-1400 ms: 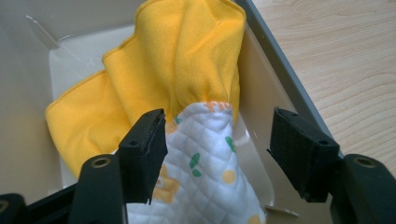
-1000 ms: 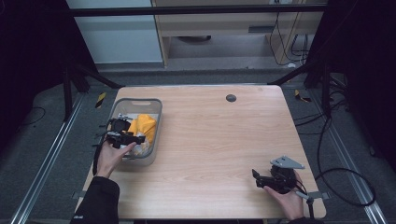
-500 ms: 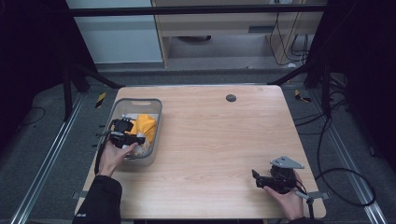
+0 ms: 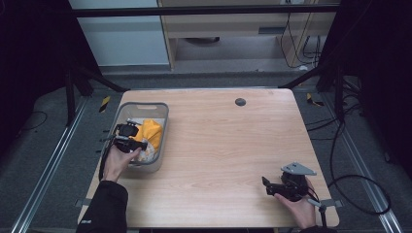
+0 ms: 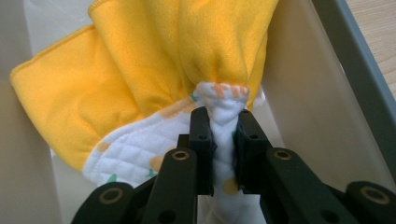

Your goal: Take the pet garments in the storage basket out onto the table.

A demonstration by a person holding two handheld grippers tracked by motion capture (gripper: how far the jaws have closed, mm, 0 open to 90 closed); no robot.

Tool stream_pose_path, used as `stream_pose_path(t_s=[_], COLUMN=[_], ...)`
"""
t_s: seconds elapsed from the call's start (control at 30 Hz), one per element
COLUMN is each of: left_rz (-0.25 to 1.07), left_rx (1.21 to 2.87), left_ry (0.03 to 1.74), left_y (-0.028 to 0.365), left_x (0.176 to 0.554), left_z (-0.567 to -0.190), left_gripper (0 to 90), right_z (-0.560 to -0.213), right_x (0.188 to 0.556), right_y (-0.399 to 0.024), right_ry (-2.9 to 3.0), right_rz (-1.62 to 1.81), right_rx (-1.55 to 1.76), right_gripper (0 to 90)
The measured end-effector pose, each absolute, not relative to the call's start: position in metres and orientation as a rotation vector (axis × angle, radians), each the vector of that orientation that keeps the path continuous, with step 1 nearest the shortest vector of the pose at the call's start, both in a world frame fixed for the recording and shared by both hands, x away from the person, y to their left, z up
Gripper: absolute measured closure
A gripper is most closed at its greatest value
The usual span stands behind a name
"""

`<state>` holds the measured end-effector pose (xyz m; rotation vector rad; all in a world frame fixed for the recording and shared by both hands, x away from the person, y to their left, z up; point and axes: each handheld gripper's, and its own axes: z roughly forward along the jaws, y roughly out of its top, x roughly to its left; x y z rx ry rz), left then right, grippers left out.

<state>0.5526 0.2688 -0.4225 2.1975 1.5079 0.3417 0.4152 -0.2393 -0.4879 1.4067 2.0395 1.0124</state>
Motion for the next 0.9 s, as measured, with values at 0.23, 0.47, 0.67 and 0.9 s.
stream_pose_path(t_s=[0.23,0.47,0.67,0.9], left_rz=[0.404,0.429,0.462,0.493], left_rx=[2.168,2.125,2.125,2.106], left_ry=[1.491,1.468,1.444,1.416], left_y=[0.269,0.276,0.275,0.275], left_x=[0.548,0.541,0.535,0.53], left_z=[-0.411,-0.389,-0.374,-0.359], left_gripper=[82.0,82.4,82.6,82.6], right_z=[-0.488,-0.488,-0.488,-0.486], right_x=[0.415,0.415,0.415,0.414], right_y=[-0.24,-0.24,-0.24,-0.24], right_ry=[2.035,2.026,2.027,2.018], right_rz=[1.008,1.013,1.011,1.02], right_rx=[1.398,1.395,1.401,1.4], right_gripper=[12.0,12.3,12.3,12.3])
